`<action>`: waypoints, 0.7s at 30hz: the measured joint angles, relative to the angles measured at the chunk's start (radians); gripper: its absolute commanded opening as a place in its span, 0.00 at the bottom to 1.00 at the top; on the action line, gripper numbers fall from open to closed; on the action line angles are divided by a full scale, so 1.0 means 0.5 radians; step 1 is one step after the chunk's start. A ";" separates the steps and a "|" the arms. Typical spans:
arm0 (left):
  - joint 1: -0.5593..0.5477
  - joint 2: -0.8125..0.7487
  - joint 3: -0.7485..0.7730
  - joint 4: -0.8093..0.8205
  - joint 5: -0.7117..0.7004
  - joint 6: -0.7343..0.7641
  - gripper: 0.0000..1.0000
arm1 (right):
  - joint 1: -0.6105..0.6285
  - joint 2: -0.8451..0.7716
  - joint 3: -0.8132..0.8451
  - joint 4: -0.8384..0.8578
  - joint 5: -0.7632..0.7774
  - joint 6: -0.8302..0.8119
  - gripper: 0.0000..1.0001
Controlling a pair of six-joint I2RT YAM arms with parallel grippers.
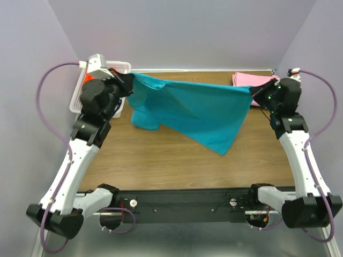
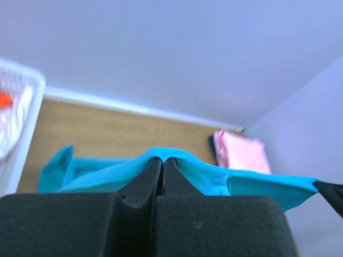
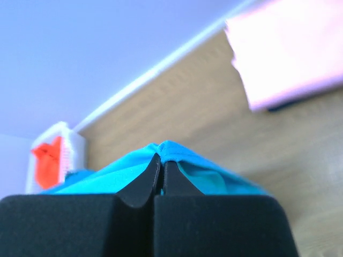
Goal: Fold and stack the t-shirts
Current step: Flatten the tshirt out
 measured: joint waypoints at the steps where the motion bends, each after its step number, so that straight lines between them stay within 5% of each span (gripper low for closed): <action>1: 0.000 -0.072 0.069 0.015 -0.005 0.021 0.00 | 0.000 -0.053 0.075 -0.033 -0.011 -0.014 0.01; 11: 0.000 -0.433 0.523 0.106 0.156 0.159 0.00 | 0.000 -0.449 0.759 -0.140 -0.108 -0.115 0.01; 21: 0.000 -0.455 0.880 0.149 0.263 0.278 0.00 | 0.000 -0.414 1.101 -0.175 -0.197 -0.211 0.01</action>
